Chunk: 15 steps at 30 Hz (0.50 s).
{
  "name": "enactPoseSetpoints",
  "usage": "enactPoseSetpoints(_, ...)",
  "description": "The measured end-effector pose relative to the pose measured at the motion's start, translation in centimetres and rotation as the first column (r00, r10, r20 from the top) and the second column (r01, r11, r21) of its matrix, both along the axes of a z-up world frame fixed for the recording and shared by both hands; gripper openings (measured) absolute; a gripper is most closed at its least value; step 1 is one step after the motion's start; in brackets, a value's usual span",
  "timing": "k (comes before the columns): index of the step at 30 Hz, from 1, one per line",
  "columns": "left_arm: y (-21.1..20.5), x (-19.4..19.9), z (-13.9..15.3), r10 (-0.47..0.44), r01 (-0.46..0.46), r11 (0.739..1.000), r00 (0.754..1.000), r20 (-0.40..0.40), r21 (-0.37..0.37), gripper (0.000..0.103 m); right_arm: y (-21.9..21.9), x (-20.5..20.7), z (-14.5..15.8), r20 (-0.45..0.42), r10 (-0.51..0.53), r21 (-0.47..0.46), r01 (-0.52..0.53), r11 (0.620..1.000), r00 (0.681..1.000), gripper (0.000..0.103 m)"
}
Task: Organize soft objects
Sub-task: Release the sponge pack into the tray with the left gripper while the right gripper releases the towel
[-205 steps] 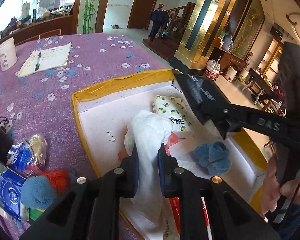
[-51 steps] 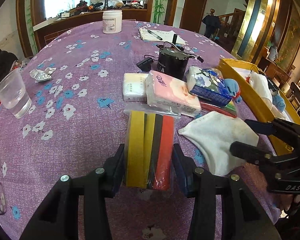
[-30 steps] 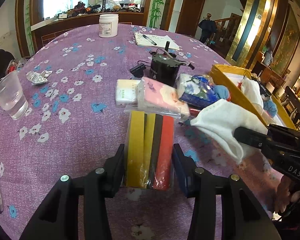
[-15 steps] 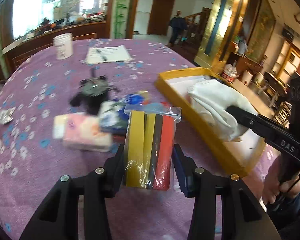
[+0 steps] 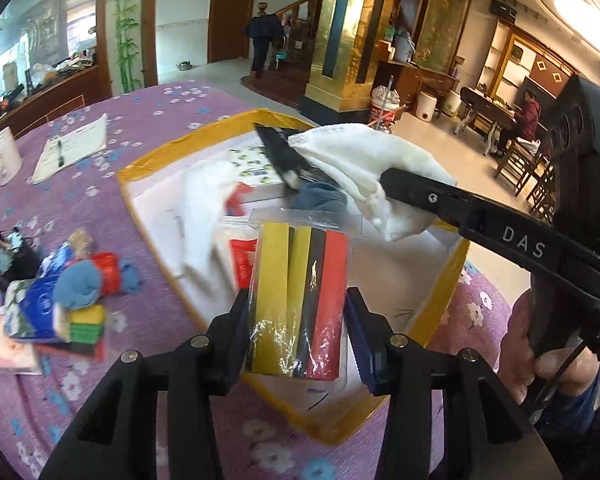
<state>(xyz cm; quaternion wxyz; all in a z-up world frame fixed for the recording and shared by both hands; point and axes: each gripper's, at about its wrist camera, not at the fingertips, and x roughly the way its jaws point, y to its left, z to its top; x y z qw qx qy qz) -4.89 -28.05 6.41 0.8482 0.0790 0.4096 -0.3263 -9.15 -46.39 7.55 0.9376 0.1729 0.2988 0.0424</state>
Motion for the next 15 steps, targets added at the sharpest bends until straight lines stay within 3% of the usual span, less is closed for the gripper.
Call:
enactPoseSetpoints(4,-2.5,-0.3,-0.5,-0.022,0.021,1.000,0.999,0.030,0.019,0.044,-1.4,0.2,-0.7,-0.047,-0.033,-0.010,0.032,0.999,0.998,0.020)
enactPoseSetpoints(15,-3.9,0.2,-2.0,-0.044,0.044,0.999,0.998,0.050,0.013,0.044,-1.5,1.9,-3.4,-0.160,-0.059,-0.068,0.048,0.996,0.985,0.020)
